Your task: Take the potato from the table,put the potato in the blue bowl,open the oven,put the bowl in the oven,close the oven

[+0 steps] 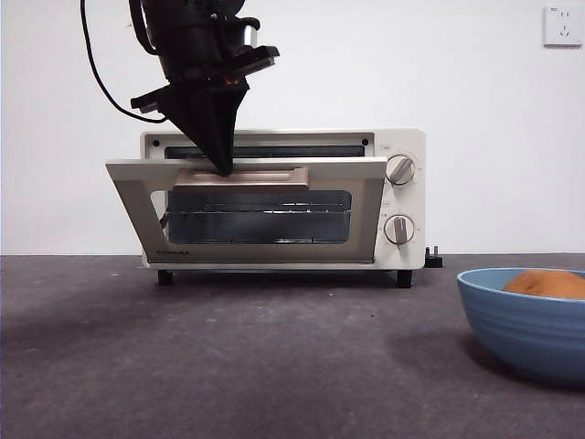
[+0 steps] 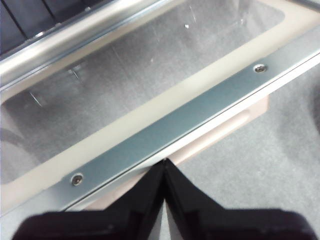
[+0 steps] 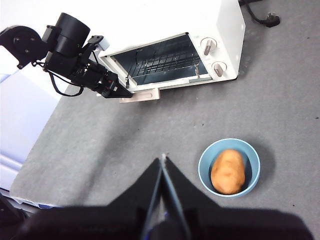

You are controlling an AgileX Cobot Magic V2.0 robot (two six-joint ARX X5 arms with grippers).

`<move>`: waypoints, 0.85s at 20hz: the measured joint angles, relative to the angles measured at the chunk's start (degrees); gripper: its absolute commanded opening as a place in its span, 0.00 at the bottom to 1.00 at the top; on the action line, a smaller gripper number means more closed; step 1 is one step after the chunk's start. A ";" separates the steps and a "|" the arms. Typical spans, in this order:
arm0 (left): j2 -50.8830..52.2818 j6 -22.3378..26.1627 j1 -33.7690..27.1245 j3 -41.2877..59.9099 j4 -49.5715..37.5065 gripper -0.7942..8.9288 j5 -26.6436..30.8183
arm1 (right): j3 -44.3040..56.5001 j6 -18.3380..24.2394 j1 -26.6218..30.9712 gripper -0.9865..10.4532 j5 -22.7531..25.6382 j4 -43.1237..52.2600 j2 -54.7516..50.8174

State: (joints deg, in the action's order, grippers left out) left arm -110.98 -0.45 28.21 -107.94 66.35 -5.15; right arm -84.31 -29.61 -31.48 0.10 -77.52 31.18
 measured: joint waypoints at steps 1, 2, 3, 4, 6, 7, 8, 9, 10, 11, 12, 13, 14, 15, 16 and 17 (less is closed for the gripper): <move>0.00 0.00 0.22 0.11 -0.07 0.08 0.09 | 0.00 0.00 0.00 0.08 -0.02 0.00 0.00; 0.00 0.00 0.55 0.72 -0.46 0.08 0.37 | 0.00 0.00 0.00 0.08 -0.02 0.00 0.00; 0.00 0.00 0.92 1.66 -0.50 0.08 0.76 | 0.00 0.00 0.00 0.08 -0.09 0.00 0.00; 0.00 0.00 1.29 3.13 -0.87 0.08 0.76 | 0.00 0.00 0.00 0.08 -0.09 0.00 0.00; -0.07 -0.22 1.77 6.36 -1.64 0.08 0.63 | 0.00 0.02 0.00 0.08 -0.09 0.00 0.00; -0.22 -0.26 1.86 7.56 -1.86 0.08 0.61 | -0.02 0.07 0.00 0.08 -0.09 0.00 0.00; -0.24 -0.44 1.95 8.79 -2.40 0.08 0.59 | -0.02 0.15 0.00 0.08 -0.09 0.00 0.00; -0.24 -0.68 2.12 10.10 -3.17 0.08 0.50 | -0.02 0.26 0.00 0.08 -0.09 0.00 0.00; -0.24 -0.94 2.34 11.54 -4.15 0.08 0.57 | -0.02 0.28 0.00 0.08 -0.09 0.00 0.00; -0.24 -1.14 2.54 13.09 -5.22 0.08 0.57 | -0.02 0.33 0.00 0.08 -0.09 0.00 0.00; -0.28 -1.40 2.64 14.47 -6.10 0.08 0.55 | -0.02 0.44 0.00 0.08 -0.07 0.00 0.00; -0.35 -1.73 2.73 15.78 -6.95 0.08 0.55 | -0.02 0.46 0.00 0.08 -0.07 0.00 0.00; -0.37 -1.81 2.78 16.96 -7.78 0.08 0.59 | -0.02 0.46 0.00 0.08 -0.07 0.00 0.00; -0.37 -2.10 2.78 17.99 -8.52 0.08 0.85 | -0.02 0.46 0.00 0.08 0.07 0.00 0.00; -0.42 -2.16 2.78 18.88 -10.08 0.08 1.55 | -0.02 0.46 0.00 0.08 0.28 0.00 0.00; -0.46 -2.19 2.78 19.28 -11.74 0.08 1.70 | -0.02 0.48 0.00 0.08 0.50 -0.02 0.00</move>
State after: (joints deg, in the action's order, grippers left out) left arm -111.44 -2.63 30.98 -88.66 54.61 -3.44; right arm -84.34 -29.12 -31.48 0.60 -77.54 31.18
